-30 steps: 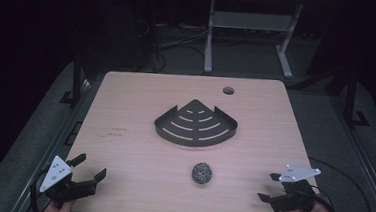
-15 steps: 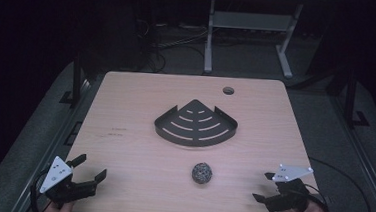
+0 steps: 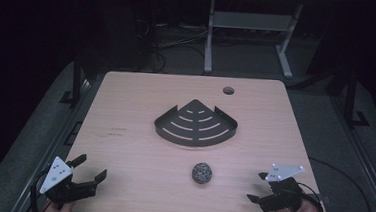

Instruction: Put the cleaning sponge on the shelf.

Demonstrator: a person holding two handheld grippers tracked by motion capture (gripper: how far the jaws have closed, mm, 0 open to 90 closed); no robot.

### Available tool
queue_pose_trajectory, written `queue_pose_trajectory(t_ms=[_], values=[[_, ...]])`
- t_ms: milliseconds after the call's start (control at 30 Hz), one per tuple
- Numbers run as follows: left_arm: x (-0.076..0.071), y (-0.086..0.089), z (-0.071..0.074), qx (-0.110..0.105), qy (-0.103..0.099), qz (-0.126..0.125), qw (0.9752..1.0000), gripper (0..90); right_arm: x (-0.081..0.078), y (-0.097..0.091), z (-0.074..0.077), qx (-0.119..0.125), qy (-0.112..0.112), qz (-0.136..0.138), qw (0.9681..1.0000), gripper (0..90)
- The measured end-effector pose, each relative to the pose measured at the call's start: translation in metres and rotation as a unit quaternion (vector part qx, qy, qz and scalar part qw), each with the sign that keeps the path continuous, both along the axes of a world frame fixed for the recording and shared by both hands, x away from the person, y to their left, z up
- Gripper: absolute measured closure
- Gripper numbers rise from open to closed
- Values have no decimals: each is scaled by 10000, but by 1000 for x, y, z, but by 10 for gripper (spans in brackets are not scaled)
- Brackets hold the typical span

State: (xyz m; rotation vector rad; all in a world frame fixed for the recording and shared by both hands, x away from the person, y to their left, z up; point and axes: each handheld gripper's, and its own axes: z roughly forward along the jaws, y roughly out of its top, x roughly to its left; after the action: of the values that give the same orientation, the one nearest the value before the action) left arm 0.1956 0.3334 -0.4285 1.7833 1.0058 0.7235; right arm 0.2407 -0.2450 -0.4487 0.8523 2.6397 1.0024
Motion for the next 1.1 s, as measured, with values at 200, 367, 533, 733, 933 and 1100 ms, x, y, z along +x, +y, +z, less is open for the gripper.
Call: queue_pose_trajectory(t_ms=[200,367,533,733,933,1100], values=[[0,0,0,-7,-4,1,10000,132,1,4,1,-33,-18,77,10000,172],[0,0,0,-6,2,3,10000,132,1,8,1,-44,-4,118,9999,172],[-1,0,0,-6,-15,1,10000,132,1,11,0,-68,3,162,9998,172],[-1,-1,0,8,-5,4,10000,132,1,14,1,-97,2,216,9997,171],[-1,0,0,-10,-3,8,10000,132,1,17,1,-114,8,254,9996,170],[-1,0,0,9,-15,1,10000,132,1,20,1,-123,29,294,9995,169]])
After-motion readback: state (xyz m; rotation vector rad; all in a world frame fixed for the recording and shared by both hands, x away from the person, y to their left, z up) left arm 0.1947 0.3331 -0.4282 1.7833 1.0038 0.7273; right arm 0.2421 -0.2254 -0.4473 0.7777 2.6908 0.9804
